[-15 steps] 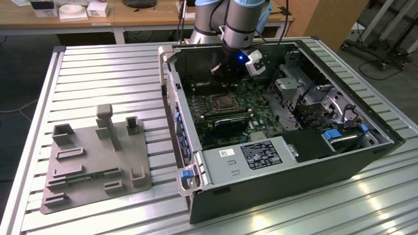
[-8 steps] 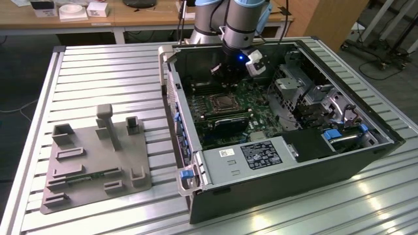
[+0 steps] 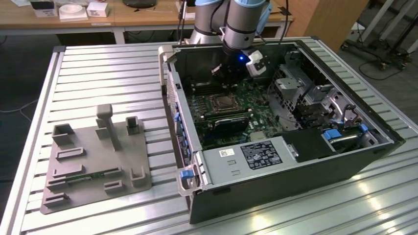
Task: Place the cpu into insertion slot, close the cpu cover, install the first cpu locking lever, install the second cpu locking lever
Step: 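Install the first cpu locking lever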
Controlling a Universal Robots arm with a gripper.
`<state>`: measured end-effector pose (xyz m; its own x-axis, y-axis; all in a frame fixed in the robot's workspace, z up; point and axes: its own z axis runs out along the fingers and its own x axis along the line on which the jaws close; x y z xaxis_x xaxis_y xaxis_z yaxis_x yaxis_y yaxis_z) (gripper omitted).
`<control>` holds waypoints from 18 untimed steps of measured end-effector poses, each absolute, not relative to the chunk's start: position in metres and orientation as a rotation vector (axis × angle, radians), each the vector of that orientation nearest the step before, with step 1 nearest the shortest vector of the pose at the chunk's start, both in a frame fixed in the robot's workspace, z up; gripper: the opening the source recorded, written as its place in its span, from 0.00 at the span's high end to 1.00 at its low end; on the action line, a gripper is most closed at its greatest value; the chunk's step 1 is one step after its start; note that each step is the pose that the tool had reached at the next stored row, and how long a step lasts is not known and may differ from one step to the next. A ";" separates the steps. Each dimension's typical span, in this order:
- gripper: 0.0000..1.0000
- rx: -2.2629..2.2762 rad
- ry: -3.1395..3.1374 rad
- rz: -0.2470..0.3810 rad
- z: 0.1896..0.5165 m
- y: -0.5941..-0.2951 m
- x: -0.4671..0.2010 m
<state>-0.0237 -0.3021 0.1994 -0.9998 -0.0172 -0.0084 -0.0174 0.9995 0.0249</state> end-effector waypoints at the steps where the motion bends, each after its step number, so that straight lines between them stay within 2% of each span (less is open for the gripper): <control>1: 0.89 -0.027 3.134 0.037 0.199 -0.302 -0.023; 18: 0.89 -0.027 3.140 0.036 0.202 -0.302 -0.024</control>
